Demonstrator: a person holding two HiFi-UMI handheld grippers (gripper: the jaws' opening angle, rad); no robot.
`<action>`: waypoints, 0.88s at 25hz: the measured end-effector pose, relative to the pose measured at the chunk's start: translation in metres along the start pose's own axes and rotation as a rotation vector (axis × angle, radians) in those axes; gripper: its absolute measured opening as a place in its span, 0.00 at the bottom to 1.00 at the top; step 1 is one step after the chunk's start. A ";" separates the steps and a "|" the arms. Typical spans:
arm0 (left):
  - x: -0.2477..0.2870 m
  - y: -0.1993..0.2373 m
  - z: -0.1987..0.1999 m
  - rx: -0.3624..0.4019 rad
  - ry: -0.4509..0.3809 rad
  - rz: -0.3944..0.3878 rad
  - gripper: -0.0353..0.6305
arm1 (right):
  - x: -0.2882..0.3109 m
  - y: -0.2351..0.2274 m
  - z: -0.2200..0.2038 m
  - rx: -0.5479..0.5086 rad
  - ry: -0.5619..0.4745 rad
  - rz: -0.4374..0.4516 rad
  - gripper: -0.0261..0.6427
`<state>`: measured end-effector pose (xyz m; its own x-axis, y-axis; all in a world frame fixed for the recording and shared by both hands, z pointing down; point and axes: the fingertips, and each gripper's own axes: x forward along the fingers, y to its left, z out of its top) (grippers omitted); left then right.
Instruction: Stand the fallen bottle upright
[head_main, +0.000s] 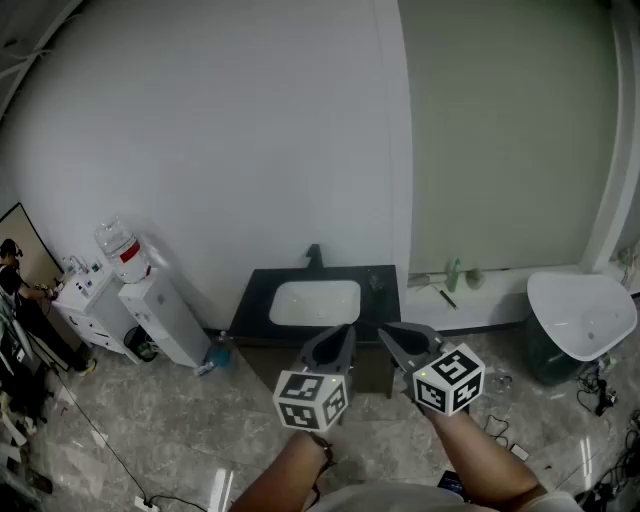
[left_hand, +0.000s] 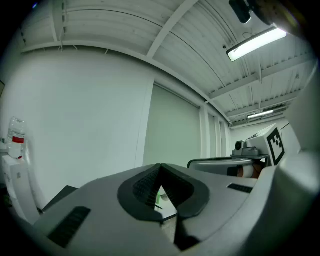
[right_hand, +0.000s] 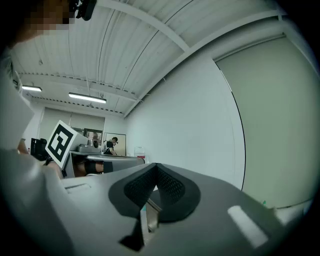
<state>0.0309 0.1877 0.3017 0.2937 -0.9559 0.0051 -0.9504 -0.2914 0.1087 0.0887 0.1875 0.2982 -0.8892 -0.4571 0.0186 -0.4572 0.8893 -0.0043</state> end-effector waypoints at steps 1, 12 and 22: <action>0.000 -0.001 0.000 0.000 0.000 -0.002 0.07 | -0.001 0.000 0.000 0.001 -0.002 0.000 0.04; 0.002 -0.004 -0.001 -0.003 0.002 -0.008 0.07 | -0.003 -0.004 0.001 0.011 -0.009 0.000 0.04; -0.008 0.019 -0.009 -0.017 0.021 -0.057 0.07 | 0.018 0.018 -0.020 0.038 0.040 0.006 0.04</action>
<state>0.0117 0.1900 0.3126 0.3491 -0.9369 0.0189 -0.9304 -0.3441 0.1260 0.0651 0.1953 0.3181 -0.8911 -0.4499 0.0586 -0.4525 0.8908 -0.0424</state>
